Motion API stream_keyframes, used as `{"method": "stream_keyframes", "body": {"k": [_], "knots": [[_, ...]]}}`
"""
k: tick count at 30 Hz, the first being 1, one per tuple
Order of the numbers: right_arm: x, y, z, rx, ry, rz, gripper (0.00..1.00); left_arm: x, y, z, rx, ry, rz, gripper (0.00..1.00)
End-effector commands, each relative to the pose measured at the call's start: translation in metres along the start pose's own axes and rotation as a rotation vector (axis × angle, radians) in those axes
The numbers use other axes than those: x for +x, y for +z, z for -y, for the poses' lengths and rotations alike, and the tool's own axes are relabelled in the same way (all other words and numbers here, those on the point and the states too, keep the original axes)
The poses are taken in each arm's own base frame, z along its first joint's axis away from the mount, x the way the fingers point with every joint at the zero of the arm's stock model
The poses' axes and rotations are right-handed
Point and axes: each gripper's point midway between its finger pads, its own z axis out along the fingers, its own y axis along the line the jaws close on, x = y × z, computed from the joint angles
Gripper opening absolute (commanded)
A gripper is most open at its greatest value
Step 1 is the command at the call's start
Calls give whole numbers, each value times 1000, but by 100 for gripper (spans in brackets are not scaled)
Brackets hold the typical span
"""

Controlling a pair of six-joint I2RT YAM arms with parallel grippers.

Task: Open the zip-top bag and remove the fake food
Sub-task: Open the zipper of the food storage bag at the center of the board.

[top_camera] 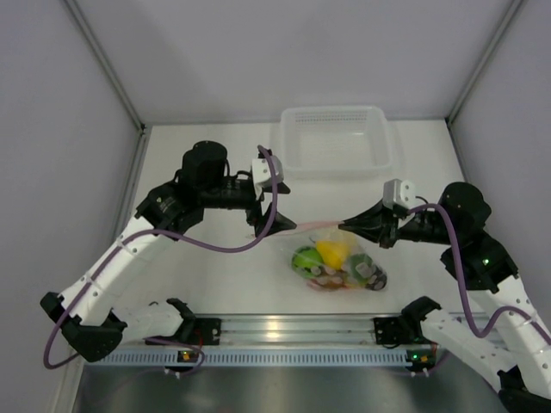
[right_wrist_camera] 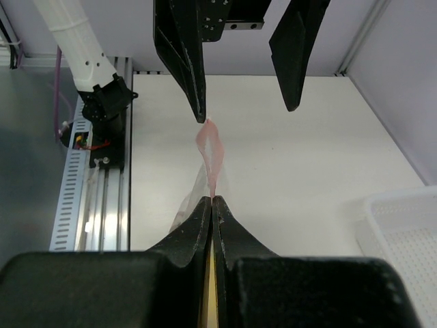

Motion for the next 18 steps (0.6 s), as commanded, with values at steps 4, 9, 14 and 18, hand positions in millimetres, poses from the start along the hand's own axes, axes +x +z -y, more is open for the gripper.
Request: {"method": "stream_keyframes", "body": {"k": [4,9,14,18], "knots": [[-15,-1,-1,-6,-69,45,0,4,4,6,45,-2,17,84],[-16,-1,-6,-35,-76,49,0,9,9,-2,22,-5,-2,78],[-15,-3,-10,-41,-84,53,0,3,7,-4,11,16,7,77],[-16,-3,-12,-51,-85,57,0,8,9,-6,5,6,-4,77]]}}
